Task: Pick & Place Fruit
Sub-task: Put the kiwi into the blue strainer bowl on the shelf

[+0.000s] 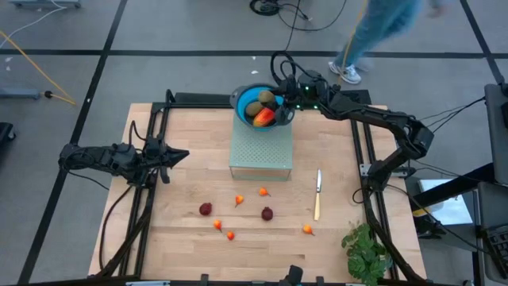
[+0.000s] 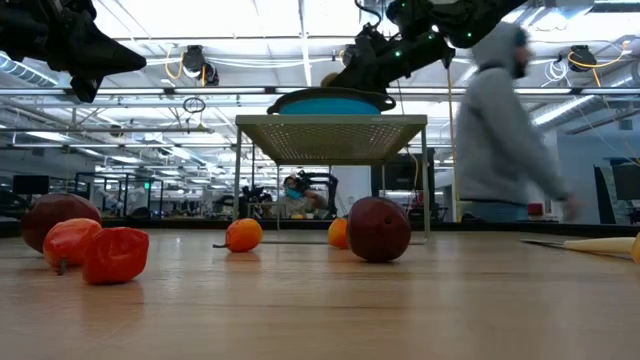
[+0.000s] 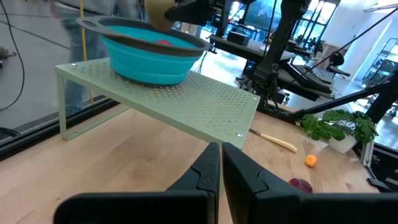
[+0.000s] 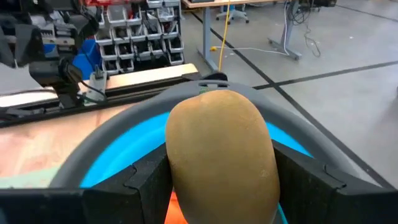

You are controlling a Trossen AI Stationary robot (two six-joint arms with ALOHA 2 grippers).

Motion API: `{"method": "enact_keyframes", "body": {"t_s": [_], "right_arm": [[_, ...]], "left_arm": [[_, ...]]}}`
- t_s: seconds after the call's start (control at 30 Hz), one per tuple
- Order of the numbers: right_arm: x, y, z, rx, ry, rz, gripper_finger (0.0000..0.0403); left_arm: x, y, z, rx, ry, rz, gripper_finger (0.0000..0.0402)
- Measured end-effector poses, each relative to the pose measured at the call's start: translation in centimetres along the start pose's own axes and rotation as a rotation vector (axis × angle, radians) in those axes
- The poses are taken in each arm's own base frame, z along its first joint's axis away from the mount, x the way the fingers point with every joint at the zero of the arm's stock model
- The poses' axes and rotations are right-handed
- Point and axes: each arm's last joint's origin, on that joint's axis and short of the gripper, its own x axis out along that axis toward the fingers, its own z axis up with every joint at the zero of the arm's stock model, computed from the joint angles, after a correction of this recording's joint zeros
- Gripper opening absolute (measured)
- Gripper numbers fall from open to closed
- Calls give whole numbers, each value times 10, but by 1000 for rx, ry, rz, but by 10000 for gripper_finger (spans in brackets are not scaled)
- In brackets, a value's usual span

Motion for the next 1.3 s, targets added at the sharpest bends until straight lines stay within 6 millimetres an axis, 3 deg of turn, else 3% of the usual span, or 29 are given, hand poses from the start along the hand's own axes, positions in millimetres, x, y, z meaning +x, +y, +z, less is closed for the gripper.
{"method": "enact_keyframes", "body": {"t_s": [0.67,1.3], "right_arm": [[3,-3,-8,45,50,-1,231],[2,-4,-9,53,66,23,288]], "left_arm": [[0,0,0,7,0,0,17],[0,0,0,5,0,0,17]]}}
